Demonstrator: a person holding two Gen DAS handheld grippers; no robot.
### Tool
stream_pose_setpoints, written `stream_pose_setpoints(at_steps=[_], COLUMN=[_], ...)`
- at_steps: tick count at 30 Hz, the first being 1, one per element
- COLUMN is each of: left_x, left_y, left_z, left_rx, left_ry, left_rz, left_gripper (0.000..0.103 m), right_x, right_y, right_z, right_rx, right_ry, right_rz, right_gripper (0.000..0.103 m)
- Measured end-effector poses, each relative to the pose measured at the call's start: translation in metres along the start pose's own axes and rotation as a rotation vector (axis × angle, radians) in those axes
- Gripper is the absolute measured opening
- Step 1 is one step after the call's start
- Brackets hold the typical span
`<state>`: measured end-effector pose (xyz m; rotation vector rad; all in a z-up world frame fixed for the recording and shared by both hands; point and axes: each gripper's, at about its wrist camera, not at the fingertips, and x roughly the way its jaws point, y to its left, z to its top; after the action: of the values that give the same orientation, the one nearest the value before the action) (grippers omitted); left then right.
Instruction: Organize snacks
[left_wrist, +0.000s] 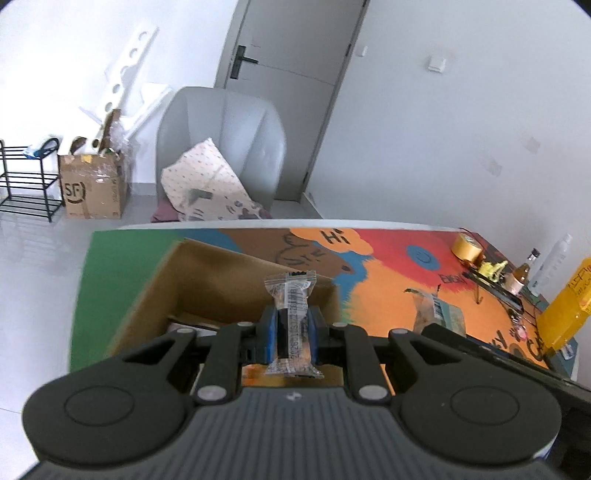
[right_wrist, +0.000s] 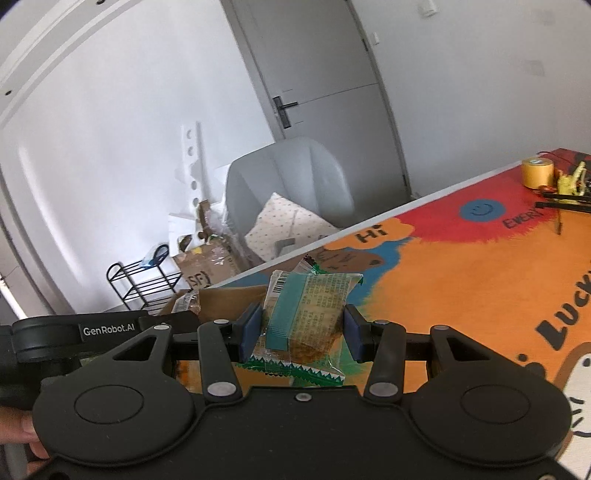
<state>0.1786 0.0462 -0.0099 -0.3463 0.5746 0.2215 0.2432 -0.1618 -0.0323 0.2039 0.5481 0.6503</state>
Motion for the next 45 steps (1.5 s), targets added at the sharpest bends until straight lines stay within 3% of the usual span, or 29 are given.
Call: stream_pose_setpoints(at_steps=[12,29,35,37,40,42,45], left_x=[-0.005,0.026,0.019,0.015,0.008,0.003,-0.002], left_y=[0.044,0.06,0.064,0.065,0.065,0.065,0.062], left_z=[0.008,0.015,0.014,0.015,0.016,0.016,0.017], left_rx=[-0.04,-0.053,-0.054,-0.059,-0.054,-0.047,-0.041], left_ry=[-0.015,0.027,0.015,0.008,-0.009,-0.029,-0.042], left_rz=[0.028,0.011,0.018,0.024,0.019,0.034,0.043], left_gripper=[0.016,0.021,0.042,0.048,0.064,0.08,0.084], right_x=[0.013,0.042,0.049,0.05,0.048,0.043,0.035], right_y=[0.035,0.064,0.064,0.06,0.054,0.052,0.049], right_z=[0.0,0.004,0.004,0.004,0.007,0.007,0.008], right_rx=[-0.036,-0.07,-0.062,-0.039,-0.017,-0.01,-0.002], right_ry=[0.024,0.067,0.087,0.093,0.084,0.077,0.062], right_rz=[0.05,0.054,0.063,0.076,0.061,0.053,0.043], right_gripper=[0.045,0.045,0.046,0.052,0.055,0.055,0.059])
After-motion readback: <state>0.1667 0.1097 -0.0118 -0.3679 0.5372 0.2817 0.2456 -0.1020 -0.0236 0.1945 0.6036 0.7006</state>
